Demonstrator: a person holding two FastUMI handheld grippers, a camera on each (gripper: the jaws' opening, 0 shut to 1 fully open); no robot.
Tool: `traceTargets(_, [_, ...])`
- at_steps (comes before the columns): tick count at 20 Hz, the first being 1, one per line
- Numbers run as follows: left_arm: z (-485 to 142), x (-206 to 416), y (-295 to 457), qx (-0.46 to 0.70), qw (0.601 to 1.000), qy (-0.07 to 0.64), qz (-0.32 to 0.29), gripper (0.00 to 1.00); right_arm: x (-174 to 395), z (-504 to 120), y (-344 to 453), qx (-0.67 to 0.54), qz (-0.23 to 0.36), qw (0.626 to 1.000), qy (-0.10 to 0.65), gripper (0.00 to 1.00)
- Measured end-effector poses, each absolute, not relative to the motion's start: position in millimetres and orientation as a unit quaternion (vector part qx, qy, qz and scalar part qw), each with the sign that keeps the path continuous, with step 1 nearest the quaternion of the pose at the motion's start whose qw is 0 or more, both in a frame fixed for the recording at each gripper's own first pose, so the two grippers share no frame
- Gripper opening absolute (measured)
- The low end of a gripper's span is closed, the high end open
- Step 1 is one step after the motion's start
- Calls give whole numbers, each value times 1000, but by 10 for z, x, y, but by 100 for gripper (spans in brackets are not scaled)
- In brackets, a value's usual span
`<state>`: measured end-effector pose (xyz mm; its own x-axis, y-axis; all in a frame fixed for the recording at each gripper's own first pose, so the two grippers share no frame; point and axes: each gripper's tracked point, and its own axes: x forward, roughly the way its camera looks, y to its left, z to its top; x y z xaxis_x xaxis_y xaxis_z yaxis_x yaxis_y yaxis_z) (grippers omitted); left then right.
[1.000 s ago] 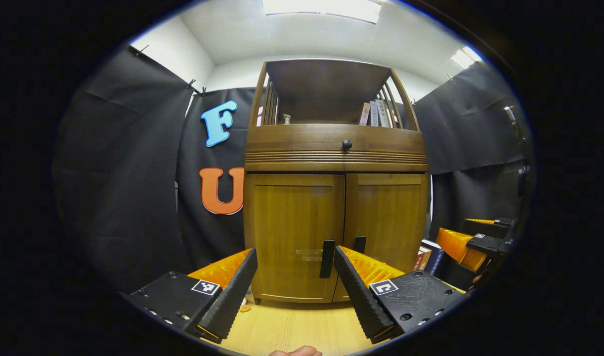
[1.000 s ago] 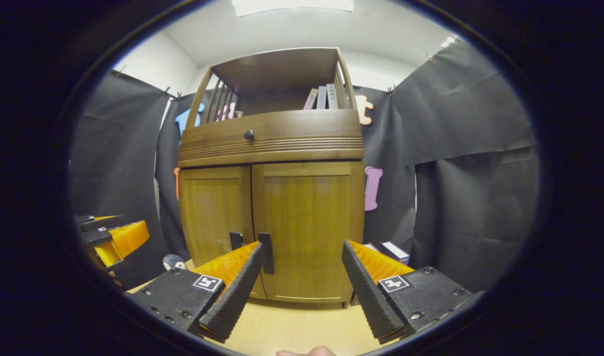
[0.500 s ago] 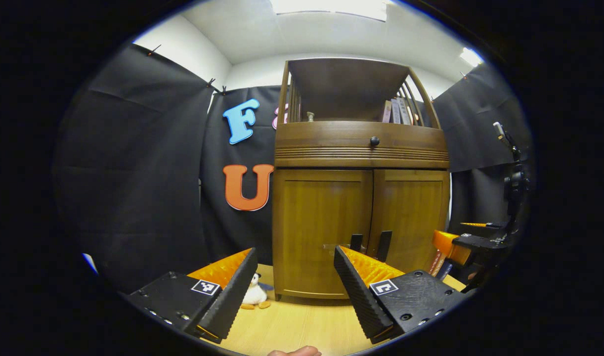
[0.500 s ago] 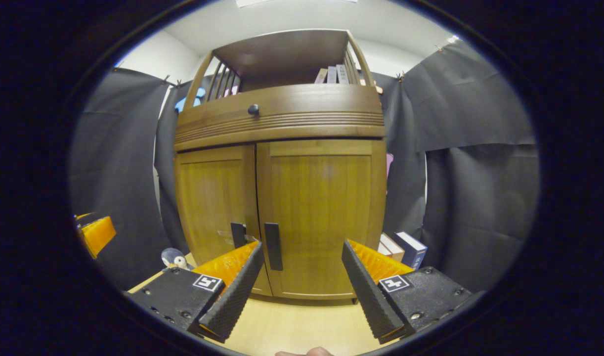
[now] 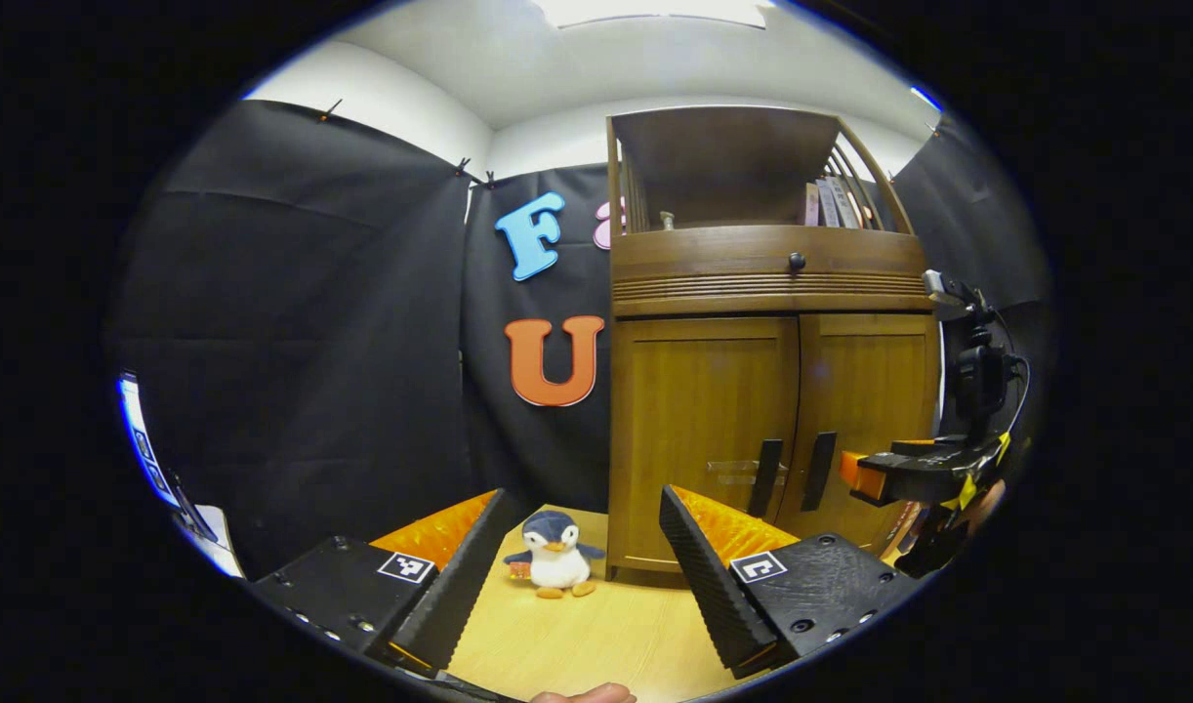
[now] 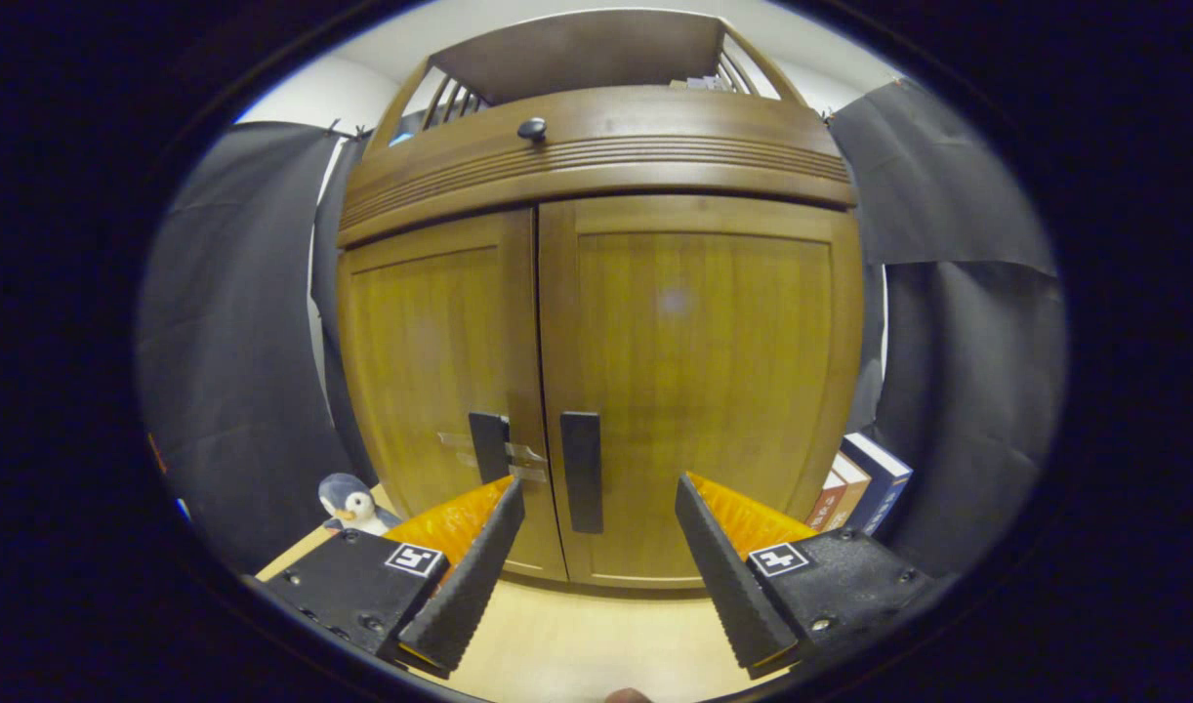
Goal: Open the right door of the double-door shoe cabinet with the right hand, and open the left door with the left hand.
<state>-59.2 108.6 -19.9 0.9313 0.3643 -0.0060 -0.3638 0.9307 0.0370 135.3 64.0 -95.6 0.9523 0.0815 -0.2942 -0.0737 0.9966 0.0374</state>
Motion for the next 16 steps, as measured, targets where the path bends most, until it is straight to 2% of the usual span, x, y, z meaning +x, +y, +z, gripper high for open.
traceTargets(1, [-200, -639, 1124, 17, 981, 8, 194, 94, 1412, -990, 656, 13, 39, 987, 154, 99])
traceTargets(7, [-226, -831, 1372, 23, 970, 13, 243, 94, 1796, -1206, 760, -11, 39, 983, 177, 95])
traceTargets(8, [-220, -843, 1400, 23, 968, 15, 248, 83, 1851, -1252, 774, -13, 38, 983, 182, 90])
traceTargets(9, [-224, -866, 1427, 23, 967, 16, 253, 94, 1906, -1297, 772, -15, 33, 982, 186, 89])
traceTargets(15, [-198, -877, 1486, 27, 965, 16, 261, 95, 2155, -1391, 762, -11, 19, 982, 189, 75])
traceTargets(16, [-186, -872, 1494, 28, 965, 15, 261, 94, 2185, -1391, 746, -10, 16, 982, 187, 70])
